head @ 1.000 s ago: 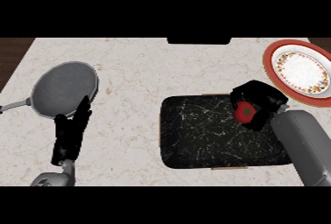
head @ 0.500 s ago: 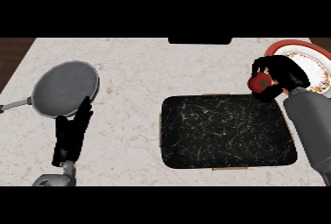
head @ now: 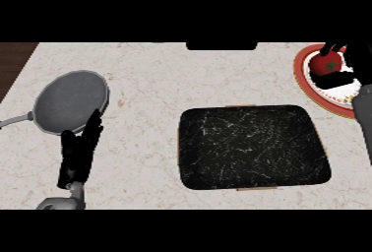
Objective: Pick the tomato from the tray and place it in the plate
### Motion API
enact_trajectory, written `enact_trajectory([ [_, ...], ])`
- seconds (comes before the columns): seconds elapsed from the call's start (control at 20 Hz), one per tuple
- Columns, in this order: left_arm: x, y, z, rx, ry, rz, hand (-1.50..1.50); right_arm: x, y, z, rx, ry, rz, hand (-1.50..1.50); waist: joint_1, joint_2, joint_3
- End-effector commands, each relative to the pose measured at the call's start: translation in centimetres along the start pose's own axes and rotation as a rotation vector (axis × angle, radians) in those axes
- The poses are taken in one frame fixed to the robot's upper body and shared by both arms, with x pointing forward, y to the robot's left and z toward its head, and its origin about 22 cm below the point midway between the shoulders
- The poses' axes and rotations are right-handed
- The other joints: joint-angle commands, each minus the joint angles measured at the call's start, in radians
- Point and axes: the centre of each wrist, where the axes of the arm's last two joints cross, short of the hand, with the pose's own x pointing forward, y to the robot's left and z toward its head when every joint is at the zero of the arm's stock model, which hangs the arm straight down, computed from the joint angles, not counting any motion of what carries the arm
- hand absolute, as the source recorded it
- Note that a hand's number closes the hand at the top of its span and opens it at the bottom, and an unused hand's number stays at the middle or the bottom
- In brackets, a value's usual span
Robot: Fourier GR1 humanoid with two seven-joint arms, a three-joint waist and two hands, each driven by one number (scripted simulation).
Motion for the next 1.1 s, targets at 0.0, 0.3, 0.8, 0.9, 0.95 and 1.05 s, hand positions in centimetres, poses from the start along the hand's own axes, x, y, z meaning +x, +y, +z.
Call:
enact_trajectory([
  [0.0, -0.1, -0.8, 0.5, -0.008, 0.007, -0.006, 0.00, -1.6, -2.2, -0.4, -0.093, 0.107, -0.002, 1.50, 0.004, 0.002, 0.000],
  [0.3, 1.2, 1.0, -0.2, -0.003, -0.025, -0.010, 0.00, -5.1, -1.9, -0.7, -0.078, 0.195, -0.013, 1.50, 0.017, 0.007, 0.001],
  [0.8, 0.9, -0.7, -1.5, -0.026, -0.039, -0.013, 0.00, -8.9, -3.6, -0.3, -0.039, 0.289, 0.066, 1.50, 0.048, 0.026, 0.003],
  [0.9, 1.1, -0.9, -0.4, -0.059, -0.026, -0.014, 0.00, -9.7, -3.5, 0.3, 0.009, 0.323, 0.073, 1.50, 0.059, 0.026, 0.004],
  [0.95, 0.8, -1.0, -0.5, -0.058, -0.046, -0.009, 0.00, -9.7, -3.7, 0.2, 0.060, 0.355, 0.067, 1.50, 0.067, 0.030, 0.004],
  [1.05, 0.9, -1.7, -0.8, -0.055, -0.018, -0.006, 0.00, -10.6, -2.5, 1.4, 0.139, 0.350, 0.039, 1.50, 0.060, 0.030, 0.004],
])
